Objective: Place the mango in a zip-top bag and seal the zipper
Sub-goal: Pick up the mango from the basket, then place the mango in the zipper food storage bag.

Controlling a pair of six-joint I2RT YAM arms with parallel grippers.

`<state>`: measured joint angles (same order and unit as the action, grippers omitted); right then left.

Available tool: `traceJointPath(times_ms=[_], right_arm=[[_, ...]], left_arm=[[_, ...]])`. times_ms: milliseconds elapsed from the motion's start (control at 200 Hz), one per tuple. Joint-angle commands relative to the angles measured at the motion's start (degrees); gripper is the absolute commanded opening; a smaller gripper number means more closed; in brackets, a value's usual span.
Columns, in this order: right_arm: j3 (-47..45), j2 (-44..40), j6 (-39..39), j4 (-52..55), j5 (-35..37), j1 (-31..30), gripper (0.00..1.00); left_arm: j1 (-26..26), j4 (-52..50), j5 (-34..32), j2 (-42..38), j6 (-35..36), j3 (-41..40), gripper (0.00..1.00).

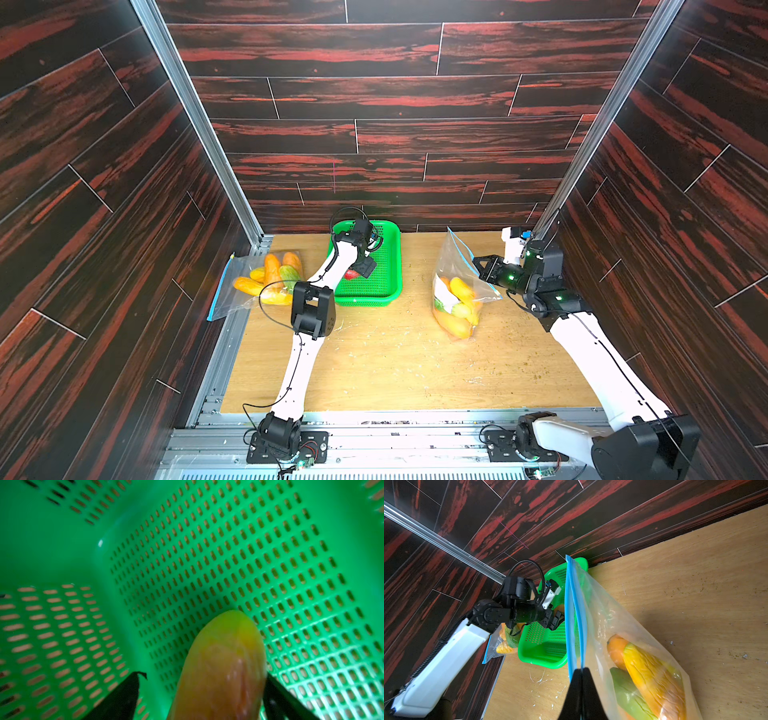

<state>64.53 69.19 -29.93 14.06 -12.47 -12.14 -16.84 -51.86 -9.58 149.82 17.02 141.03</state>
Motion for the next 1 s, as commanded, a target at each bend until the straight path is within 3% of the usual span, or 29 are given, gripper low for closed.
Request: traceJointPath(times_ms=[0,180,391,546,802,902,997], right_arm=[[-0.41,-0.65,0.27,-0.35,0.0,0.19,0.0],[0.08,0.4,-0.16,-0.95,-0.84,0.19,0.0],[2.41,2.42,-0.2,-0.96,-1.76,0.16,0.0],[4.13,3.46,-0.39,-1.31,-2.54,0.18,0.0],[7.37,4.3,-0.74,-1.1,-4.26,0.1,0.0],[8.75,5.23,-1.38,-1.47,-6.25,-0.18,0.0],[10.57,6.54,-1.55,-1.49,-9.02,-1.32,0.0]], left_arm=[[0.14,0.58,-0.96,-0.02,-1.82,1.88,0.72],[0.16,0.32,3.24,-2.61,-4.21,0.56,0.39],[0.37,-1.55,12.22,-11.49,-8.67,-0.56,0.23],[0.58,8.46,24.37,-23.54,-15.44,-10.43,0.17],[0.58,39.16,36.69,-42.49,-27.42,-36.03,0.11],[0.41,66.38,42.61,-49.01,-39.69,-49.73,0.11],[-0.69,91.5,39.86,-53.58,-51.55,-59.18,0.15]])
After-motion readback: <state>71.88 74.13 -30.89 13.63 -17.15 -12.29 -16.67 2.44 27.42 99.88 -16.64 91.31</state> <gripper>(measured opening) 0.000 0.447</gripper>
